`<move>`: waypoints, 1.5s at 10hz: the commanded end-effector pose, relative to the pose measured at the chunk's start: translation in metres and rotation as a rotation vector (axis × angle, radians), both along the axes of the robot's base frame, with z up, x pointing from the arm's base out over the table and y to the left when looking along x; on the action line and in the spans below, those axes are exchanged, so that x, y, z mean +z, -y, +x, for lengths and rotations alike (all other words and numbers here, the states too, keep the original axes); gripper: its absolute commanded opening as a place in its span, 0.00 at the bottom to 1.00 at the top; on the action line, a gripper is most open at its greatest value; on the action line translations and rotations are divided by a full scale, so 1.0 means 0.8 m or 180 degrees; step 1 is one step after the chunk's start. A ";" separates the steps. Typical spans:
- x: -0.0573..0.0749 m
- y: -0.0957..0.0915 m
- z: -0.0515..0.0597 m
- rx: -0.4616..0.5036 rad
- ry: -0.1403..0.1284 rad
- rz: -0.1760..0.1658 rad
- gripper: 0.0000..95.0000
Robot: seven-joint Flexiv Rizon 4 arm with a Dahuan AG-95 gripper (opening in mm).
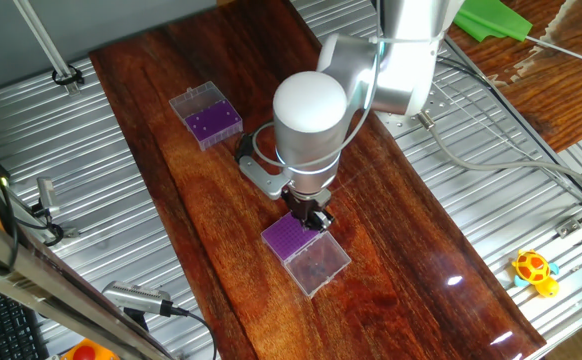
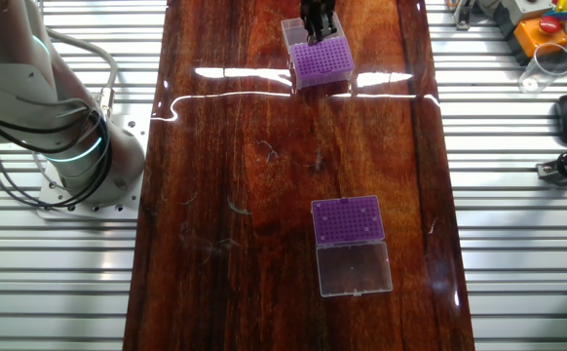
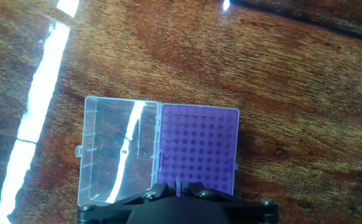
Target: Transfer all small pipette tips from one holder to another
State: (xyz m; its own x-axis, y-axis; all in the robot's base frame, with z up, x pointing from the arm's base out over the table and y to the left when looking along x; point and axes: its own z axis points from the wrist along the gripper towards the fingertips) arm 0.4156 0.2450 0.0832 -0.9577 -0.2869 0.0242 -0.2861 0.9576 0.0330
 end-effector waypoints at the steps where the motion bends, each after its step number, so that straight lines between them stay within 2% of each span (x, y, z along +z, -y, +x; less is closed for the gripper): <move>1: -0.001 0.000 -0.001 -0.0009 -0.0003 -0.0001 0.00; 8: -0.003 -0.002 -0.010 -0.0031 -0.0004 0.0001 0.00; 15: -0.011 -0.002 -0.010 -0.0029 0.0008 -0.0002 0.00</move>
State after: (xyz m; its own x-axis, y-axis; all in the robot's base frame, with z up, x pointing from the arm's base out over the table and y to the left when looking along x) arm 0.4073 0.2471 0.0736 -0.9606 -0.2769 0.0232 -0.2761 0.9606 0.0328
